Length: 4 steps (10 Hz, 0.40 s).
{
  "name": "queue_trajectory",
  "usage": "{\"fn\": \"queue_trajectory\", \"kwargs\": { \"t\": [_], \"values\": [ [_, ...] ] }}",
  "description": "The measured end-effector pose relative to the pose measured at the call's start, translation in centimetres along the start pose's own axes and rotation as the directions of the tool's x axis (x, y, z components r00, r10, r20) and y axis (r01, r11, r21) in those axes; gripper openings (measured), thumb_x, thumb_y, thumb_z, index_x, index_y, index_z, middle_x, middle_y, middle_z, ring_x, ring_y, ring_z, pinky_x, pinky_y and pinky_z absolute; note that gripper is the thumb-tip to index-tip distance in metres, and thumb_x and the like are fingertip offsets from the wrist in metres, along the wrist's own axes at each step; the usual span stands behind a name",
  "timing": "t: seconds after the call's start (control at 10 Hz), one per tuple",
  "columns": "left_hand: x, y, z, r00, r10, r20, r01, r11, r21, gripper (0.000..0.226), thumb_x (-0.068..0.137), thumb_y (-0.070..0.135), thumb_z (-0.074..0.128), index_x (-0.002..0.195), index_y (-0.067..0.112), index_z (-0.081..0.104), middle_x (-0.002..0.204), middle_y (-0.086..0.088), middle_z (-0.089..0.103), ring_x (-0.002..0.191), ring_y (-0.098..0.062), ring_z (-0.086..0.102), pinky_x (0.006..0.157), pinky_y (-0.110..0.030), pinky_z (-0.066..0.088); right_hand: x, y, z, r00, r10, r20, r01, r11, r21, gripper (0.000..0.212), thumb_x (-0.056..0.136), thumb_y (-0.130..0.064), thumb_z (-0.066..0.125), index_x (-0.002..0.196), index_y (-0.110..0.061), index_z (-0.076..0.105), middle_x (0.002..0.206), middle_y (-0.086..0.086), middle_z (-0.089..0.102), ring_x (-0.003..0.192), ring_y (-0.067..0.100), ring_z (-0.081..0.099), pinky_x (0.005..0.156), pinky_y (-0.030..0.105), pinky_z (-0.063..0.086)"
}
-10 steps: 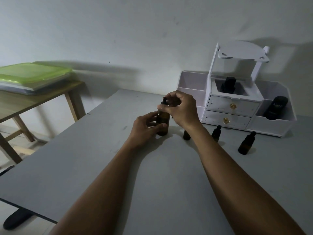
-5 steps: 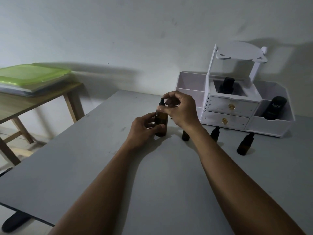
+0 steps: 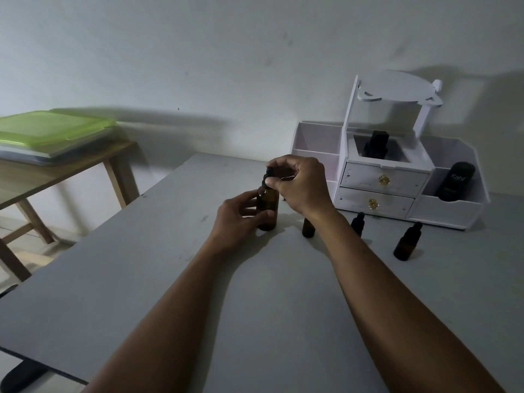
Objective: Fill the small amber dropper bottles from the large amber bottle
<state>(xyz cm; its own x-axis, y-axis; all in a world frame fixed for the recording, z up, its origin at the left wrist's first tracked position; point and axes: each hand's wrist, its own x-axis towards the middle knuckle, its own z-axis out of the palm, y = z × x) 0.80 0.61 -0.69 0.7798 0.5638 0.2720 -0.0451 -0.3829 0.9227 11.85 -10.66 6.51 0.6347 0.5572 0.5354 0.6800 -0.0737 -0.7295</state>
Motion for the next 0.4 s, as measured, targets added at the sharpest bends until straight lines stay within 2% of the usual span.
{"fn": "queue_trajectory", "kwargs": {
  "t": [0.2, 0.3, 0.4],
  "values": [
    [-0.1, 0.1, 0.2, 1.0, -0.013, -0.012, 0.013, 1.0, 0.007, 0.062, 0.081, 0.028, 0.081, 0.138, 0.023, 0.059, 0.123, -0.004, 0.071, 0.106, -0.018, 0.07, 0.094, -0.043, 0.058, -0.1, 0.0, 0.0, 0.999, -0.029, 0.018, 0.029, 0.999, -0.016, 0.027, 0.08, -0.008, 0.079, 0.106, -0.015, 0.076, 0.097, 0.001, 0.077, 0.085, 0.011, 0.073, 0.081, 0.028, 0.061],
    [-0.2, 0.3, 0.2, 1.0, -0.023, -0.009, 0.023, 1.0, 0.012, 0.066, 0.08, 0.028, 0.082, 0.14, 0.026, 0.055, 0.122, -0.004, 0.07, 0.106, -0.016, 0.07, 0.094, -0.039, 0.057, -0.3, -0.3, -0.3, 0.998, -0.069, 0.015, 0.069, 0.997, -0.026, 0.035, 0.08, -0.009, 0.079, 0.114, -0.017, 0.073, 0.103, 0.0, 0.075, 0.091, 0.008, 0.071, 0.081, 0.024, 0.06],
    [-1.2, 0.1, -0.2, 0.996, -0.074, -0.053, 0.075, 0.997, 0.013, 0.071, 0.078, 0.031, 0.084, 0.142, 0.028, 0.052, 0.121, 0.0, 0.071, 0.105, -0.013, 0.07, 0.093, -0.037, 0.057, -1.8, -0.8, -0.3, 0.989, -0.141, -0.034, 0.141, 0.99, -0.02, 0.034, 0.082, -0.011, 0.078, 0.115, -0.015, 0.071, 0.107, 0.0, 0.074, 0.088, 0.009, 0.069, 0.074, 0.027, 0.061]
  ]
}}
